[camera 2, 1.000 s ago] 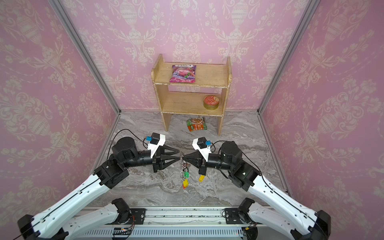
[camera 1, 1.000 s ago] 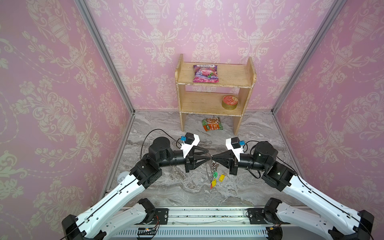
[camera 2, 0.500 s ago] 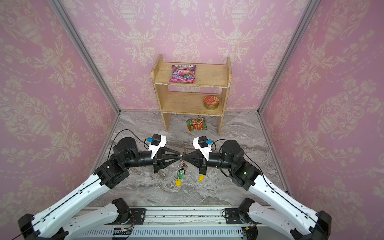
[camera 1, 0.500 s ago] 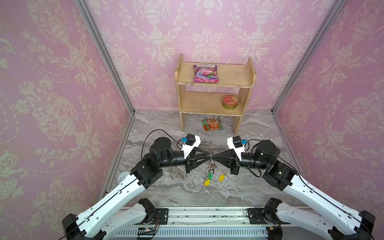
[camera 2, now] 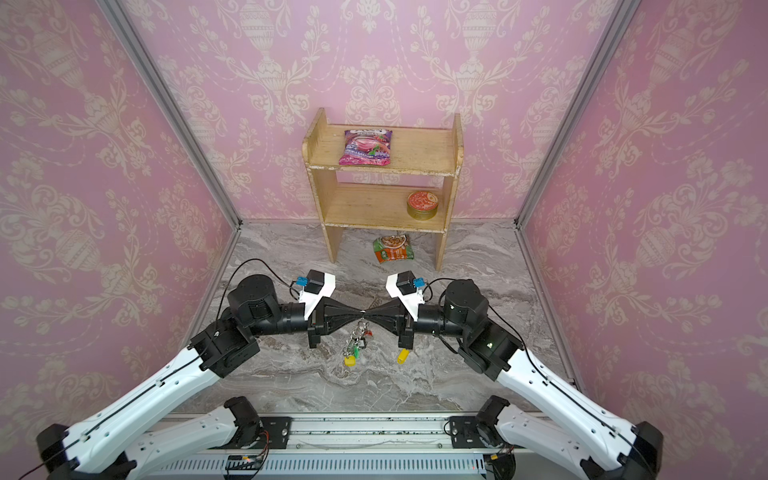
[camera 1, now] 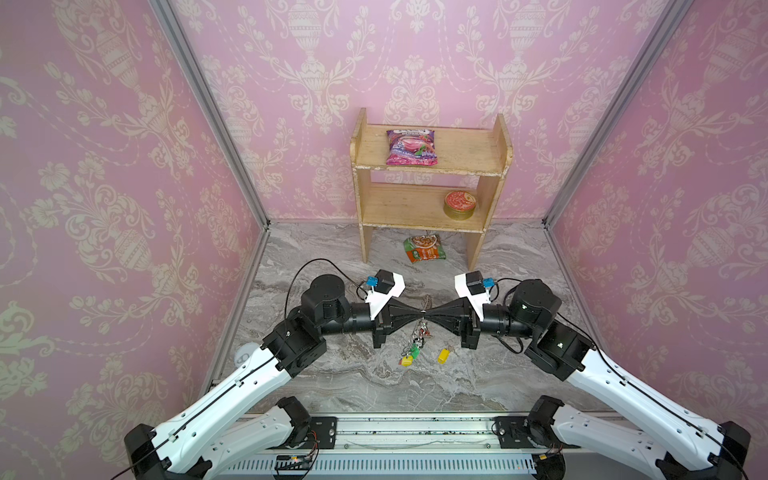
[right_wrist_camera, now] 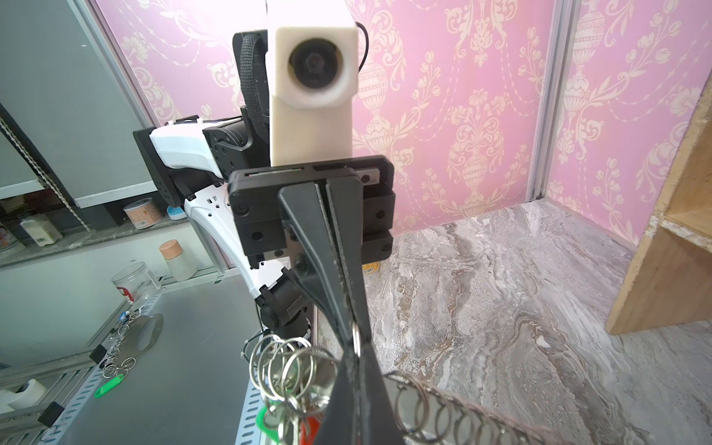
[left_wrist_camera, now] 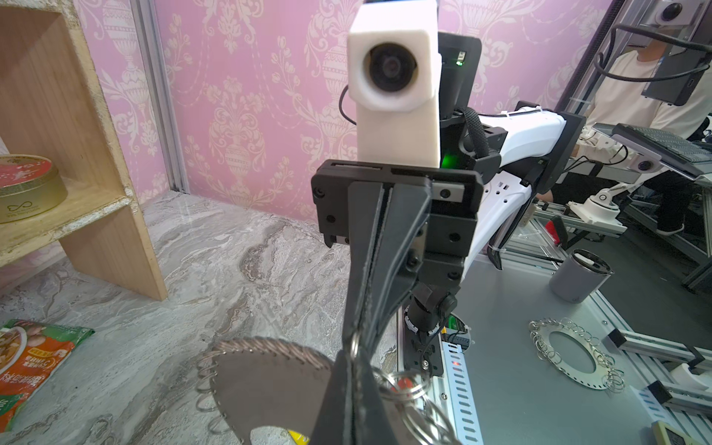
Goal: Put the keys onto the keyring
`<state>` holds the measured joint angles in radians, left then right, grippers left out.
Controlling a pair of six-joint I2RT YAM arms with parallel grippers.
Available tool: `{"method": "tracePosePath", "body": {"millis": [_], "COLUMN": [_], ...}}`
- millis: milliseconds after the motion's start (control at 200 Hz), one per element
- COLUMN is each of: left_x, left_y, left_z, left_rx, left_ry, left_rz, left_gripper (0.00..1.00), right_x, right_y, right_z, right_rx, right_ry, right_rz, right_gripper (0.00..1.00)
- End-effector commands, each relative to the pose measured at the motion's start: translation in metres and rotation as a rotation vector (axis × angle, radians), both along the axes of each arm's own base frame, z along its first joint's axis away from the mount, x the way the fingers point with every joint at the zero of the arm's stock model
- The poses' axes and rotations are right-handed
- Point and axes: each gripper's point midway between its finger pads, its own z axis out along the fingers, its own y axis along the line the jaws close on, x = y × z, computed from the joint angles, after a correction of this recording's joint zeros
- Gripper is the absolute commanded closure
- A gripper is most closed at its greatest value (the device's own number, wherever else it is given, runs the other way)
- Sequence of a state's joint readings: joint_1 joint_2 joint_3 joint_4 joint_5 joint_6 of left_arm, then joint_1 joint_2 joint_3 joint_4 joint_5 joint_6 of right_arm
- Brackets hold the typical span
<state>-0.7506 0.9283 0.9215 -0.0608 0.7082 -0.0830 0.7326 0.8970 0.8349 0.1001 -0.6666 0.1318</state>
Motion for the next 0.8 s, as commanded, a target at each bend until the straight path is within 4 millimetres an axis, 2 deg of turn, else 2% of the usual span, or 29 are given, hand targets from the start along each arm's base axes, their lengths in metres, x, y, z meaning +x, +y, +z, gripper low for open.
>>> {"method": "tracePosePath", "body": {"millis": [0,90,145,175,295,455,640,791], "left_x": [-0.008,-0.006,-0.004,-0.003,-0.001,-0.002,-0.004,-0.005], "left_y": [-0.002,0.001,0.005,0.007,0.018,0.024,0.02,0.014], "left_z": [0.008,0.003,-0.001,-0.004,-0.013,-0.019,-0.025,-0.023], "left_rx": [0.007,0.05,0.097,0.128,0.245,0.362,0.465,0.483], "left_ry": [-0.039,-0.06,-0.085,-0.101,-0.159,-0.221,-0.274,-0.305], "left_rz": [-0.029,-0.01,0.011,0.022,0.055,0.057,0.028,0.013], "left_gripper": [1.0,1.0,1.0,1.0,1.0,1.0,1.0,1.0], "right_x": [-0.002,0.003,0.007,0.007,0.01,0.006,0.002,-0.002], "right_y": [-0.004,-0.005,-0.008,-0.011,-0.027,-0.032,-0.016,-0.004], "right_z": [0.028,0.016,0.005,-0.001,-0.018,-0.019,-0.013,-0.013], "right_rx": [0.062,0.006,-0.057,-0.094,-0.202,-0.235,-0.208,-0.206], "right_ry": [-0.058,-0.032,-0.02,-0.016,-0.016,-0.034,-0.037,-0.048], "right_rz": [-0.009,-0.04,-0.071,-0.088,-0.16,-0.162,-0.074,-0.026], "right_gripper": [1.0,1.0,0.77,0.69,0.54,0.56,0.63,0.67]}}
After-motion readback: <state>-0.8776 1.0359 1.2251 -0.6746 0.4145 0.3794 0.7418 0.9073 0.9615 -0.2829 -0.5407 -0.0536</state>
